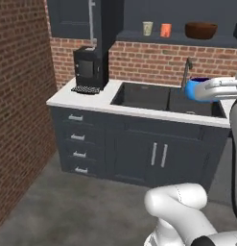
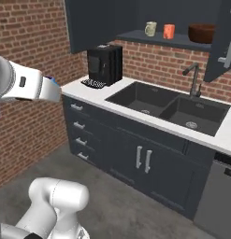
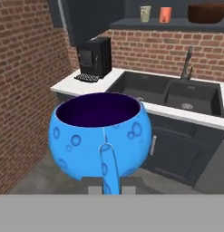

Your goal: Gather all objects into one cabinet and sort the glasses and bowls to opposite sides.

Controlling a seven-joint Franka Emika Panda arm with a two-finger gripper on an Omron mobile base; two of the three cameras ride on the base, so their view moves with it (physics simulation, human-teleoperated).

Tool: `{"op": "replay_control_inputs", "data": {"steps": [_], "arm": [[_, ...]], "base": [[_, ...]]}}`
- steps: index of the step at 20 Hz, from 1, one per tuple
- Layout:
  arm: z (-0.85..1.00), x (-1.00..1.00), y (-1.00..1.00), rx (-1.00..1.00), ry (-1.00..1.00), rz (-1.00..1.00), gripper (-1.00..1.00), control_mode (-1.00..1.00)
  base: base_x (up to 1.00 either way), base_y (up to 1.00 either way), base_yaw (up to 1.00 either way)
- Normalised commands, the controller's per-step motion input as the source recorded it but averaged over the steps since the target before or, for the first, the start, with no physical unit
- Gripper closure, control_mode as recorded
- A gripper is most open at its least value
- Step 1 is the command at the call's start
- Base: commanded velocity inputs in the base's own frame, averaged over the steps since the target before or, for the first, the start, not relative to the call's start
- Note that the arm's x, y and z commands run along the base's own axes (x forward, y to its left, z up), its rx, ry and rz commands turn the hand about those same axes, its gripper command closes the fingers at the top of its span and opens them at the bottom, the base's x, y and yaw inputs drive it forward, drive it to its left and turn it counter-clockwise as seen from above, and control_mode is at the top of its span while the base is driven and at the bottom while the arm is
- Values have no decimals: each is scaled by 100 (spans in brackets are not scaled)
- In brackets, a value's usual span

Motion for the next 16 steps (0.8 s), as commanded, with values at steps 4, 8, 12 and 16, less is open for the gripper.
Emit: {"op": "replay_control_inputs", "data": {"steps": [4, 8, 12, 16], "arm": [[0, 0, 0, 0, 0, 0, 100, 100], [0, 0, 0, 0, 0, 0, 100, 100], [0, 0, 0, 0, 0, 0, 100, 100], [0, 0, 0, 0, 0, 0, 100, 100]], "base": [[74, 2, -55], [83, 25, -40], [73, 39, -34], [57, 51, -22]]}}
